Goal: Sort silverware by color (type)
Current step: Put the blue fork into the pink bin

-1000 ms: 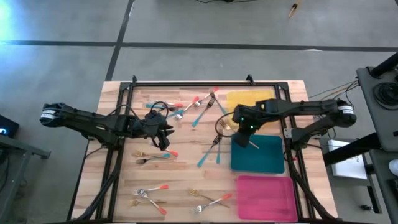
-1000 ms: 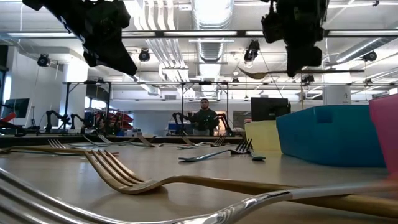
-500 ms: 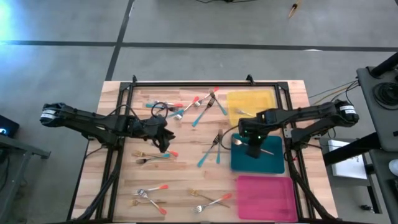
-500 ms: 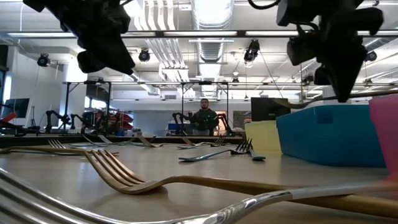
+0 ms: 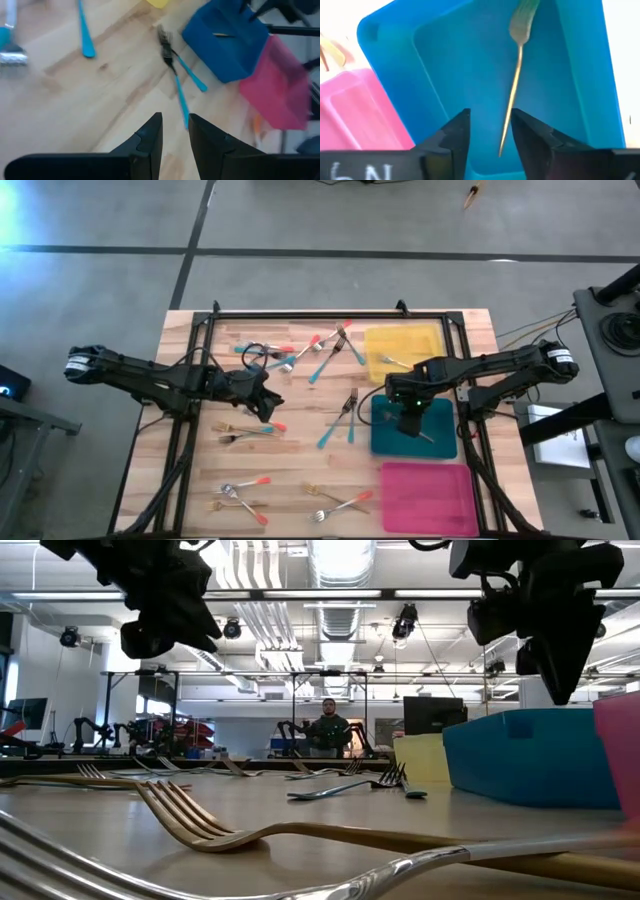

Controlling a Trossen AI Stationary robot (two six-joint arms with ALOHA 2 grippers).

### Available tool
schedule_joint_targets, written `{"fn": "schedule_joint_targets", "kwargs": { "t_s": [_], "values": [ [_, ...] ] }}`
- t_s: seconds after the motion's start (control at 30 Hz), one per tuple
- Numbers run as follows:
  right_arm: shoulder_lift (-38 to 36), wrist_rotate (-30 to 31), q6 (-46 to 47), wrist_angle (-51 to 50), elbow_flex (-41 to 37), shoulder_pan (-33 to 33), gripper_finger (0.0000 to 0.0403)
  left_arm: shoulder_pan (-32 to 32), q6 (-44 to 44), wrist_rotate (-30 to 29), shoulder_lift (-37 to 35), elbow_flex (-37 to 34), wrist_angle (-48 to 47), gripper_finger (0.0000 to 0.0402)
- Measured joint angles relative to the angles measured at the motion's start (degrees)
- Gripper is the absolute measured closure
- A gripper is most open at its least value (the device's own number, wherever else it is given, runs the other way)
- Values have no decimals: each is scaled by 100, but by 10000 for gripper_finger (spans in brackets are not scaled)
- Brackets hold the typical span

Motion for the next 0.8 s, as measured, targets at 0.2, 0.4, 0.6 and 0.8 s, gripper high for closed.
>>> {"fn": "schedule_joint_targets", "kwargs": {
  "t_s": [0.2,0.4,0.6,0.8],
  "values": [
    [14,9,266,-1,311,0,252,0,-107,-295,24,0,34,324],
    [313,640,-326,39,1087,11,267,13,-209,-379,224,0,35,324],
    [1065,1214,-2535,472,1723,11,273,-9,146,351,297,0,24,324],
    [2107,1213,-4652,787,2355,9,272,-34,225,411,98,0,28,324]
  ]
}}
